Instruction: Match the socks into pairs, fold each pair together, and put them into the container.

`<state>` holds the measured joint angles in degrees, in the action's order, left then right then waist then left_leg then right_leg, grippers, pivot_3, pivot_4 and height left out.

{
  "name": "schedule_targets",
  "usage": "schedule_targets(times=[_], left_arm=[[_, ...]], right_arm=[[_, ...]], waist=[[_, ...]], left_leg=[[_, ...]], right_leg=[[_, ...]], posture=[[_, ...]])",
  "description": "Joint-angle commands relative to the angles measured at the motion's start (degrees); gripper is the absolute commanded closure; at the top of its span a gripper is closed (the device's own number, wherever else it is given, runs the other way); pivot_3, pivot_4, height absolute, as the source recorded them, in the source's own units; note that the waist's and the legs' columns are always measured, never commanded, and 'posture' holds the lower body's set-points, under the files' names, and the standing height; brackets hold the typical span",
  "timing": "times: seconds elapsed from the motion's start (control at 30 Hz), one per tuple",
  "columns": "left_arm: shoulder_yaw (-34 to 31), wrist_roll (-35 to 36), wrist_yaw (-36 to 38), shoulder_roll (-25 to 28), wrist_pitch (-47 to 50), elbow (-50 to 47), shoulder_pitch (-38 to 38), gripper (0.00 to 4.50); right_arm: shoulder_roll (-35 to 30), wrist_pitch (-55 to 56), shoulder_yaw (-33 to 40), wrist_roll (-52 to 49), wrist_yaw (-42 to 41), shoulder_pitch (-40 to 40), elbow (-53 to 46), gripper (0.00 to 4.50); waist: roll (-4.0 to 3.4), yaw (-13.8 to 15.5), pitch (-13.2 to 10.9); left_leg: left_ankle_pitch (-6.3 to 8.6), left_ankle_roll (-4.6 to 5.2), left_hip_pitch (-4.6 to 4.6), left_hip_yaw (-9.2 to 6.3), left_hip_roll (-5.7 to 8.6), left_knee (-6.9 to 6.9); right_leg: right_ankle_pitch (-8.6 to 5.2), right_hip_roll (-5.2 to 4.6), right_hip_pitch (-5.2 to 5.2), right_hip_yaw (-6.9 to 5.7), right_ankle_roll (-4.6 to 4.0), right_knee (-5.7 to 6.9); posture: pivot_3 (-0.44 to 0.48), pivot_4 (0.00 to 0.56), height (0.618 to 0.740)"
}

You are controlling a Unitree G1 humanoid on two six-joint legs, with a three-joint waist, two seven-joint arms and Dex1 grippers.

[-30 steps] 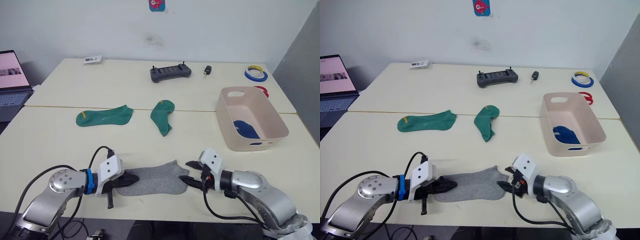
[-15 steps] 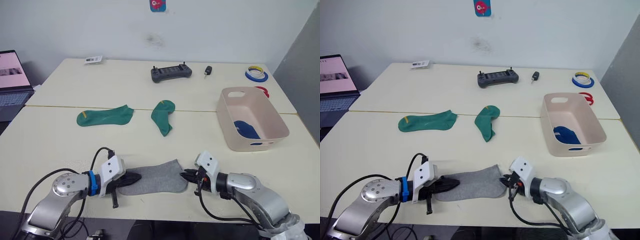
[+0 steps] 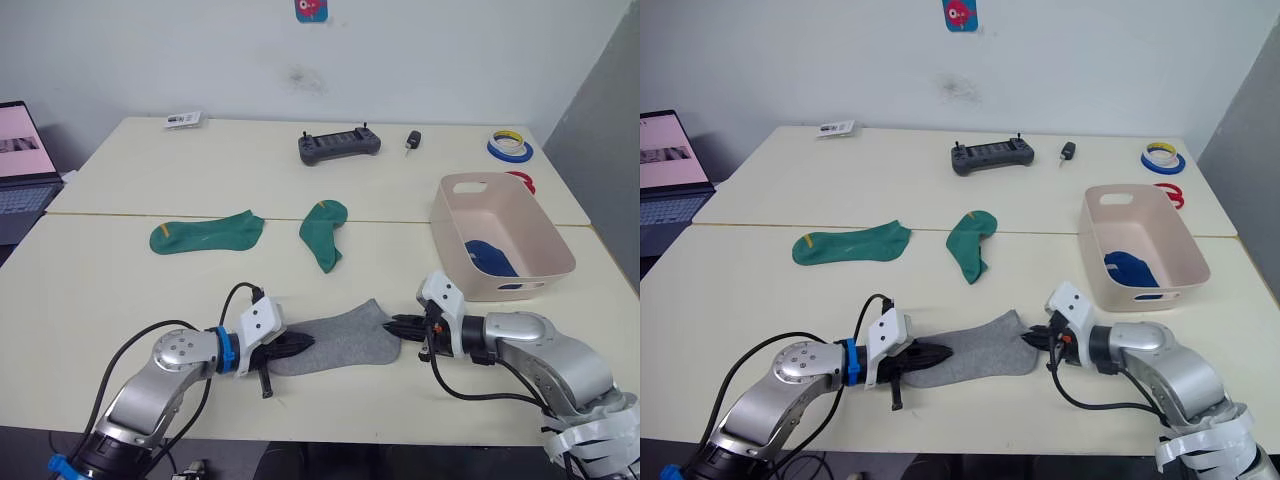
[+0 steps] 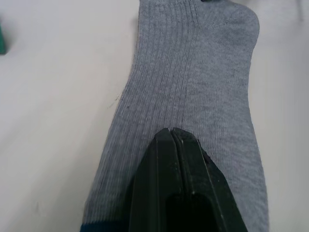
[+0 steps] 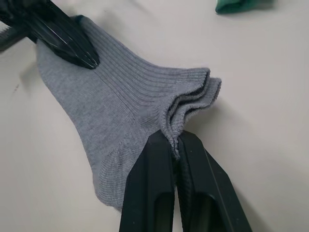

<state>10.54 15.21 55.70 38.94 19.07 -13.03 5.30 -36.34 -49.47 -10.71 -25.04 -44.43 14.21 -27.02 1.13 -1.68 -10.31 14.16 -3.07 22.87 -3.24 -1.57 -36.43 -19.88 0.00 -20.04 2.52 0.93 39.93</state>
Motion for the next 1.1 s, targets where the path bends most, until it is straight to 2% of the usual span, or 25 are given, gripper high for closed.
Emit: schedule_targets(times=[0.03, 0.23, 0.5, 0.73, 0.83, 0.97, 1.1], left_arm=[[1.66, -1.31, -0.09, -0.08, 1.50, 1.59, -1.43, 4.50], [1.52, -1.24, 0.80, 1.20, 1.28, 0.60, -3.23, 4.50], [-1.87, 0.76, 0.14, 1.69, 2.10, -1.20, -3.60, 4.50], [-8.97, 7.73, 4.18, 8.09, 6.88, -8.30, -5.11, 4.50], [-9.83, 8.74, 5.55, 10.60, 8.57, -9.87, -6.30, 4.50], [-6.89, 4.89, 3.93, 9.83, 7.36, -4.51, -7.28, 4.50], [-5.00, 2.25, 3.44, 9.11, 4.91, -0.77, -7.90, 4.50]], right_arm=[[-0.94, -0.50, -1.69, -1.75, -1.86, 1.94, -5.42, 4.47], [3.23, -6.84, -5.94, -5.40, -0.28, 7.49, -8.43, 4.47], [16.12, -17.05, -7.47, -8.81, 6.63, 12.17, -0.83, 4.47], [15.92, -15.26, -9.22, -7.49, 6.70, 12.57, 2.84, 4.47], [15.36, -14.16, -10.01, -6.97, 6.43, 12.66, 3.34, 4.47], [15.19, -12.67, -11.49, -6.49, 5.60, 14.64, 2.98, 4.47], [17.26, -15.92, -10.48, -9.92, 4.75, 18.46, 1.96, 4.47]], waist=[[-0.01, 0.00, 0.01], [-0.02, -0.11, 0.03], [-0.02, -0.23, 0.04], [-0.03, -0.23, 0.02], [-0.02, -0.25, 0.01], [-0.03, -0.23, 0.01], [-0.04, -0.21, 0.03]], left_leg=[[0.00, 0.00, 0.00, 0.00, 0.00, 0.00], [0.00, 0.00, -0.03, -0.04, -0.04, 0.00], [0.00, 0.00, -0.03, -0.05, -0.05, 0.00], [0.00, 0.00, 0.02, -0.05, -0.08, 0.01], [0.00, 0.00, 0.04, -0.03, -0.08, 0.01], [0.00, 0.00, 0.03, -0.01, -0.07, 0.01], [0.00, 0.00, 0.01, 0.00, -0.07, 0.01]], right_leg=[[0.00, -0.01, 0.01, 0.00, 0.00, 0.00], [0.00, 0.00, 0.03, 0.00, 0.00, 0.00], [0.00, -0.01, 0.00, 0.01, -0.01, 0.02], [0.00, 0.02, -0.11, 0.00, -0.01, 0.05], [0.00, 0.01, -0.12, 0.00, -0.01, 0.03], [0.00, 0.00, -0.13, 0.00, -0.01, 0.04], [0.00, 0.00, -0.12, -0.01, -0.01, 0.04]], posture=[[0.000, 0.150, 0.740], [0.000, 0.150, 0.740], [0.000, 0.150, 0.740], [0.000, 0.150, 0.740], [0.000, 0.150, 0.740], [0.000, 0.150, 0.740], [0.000, 0.150, 0.740]])
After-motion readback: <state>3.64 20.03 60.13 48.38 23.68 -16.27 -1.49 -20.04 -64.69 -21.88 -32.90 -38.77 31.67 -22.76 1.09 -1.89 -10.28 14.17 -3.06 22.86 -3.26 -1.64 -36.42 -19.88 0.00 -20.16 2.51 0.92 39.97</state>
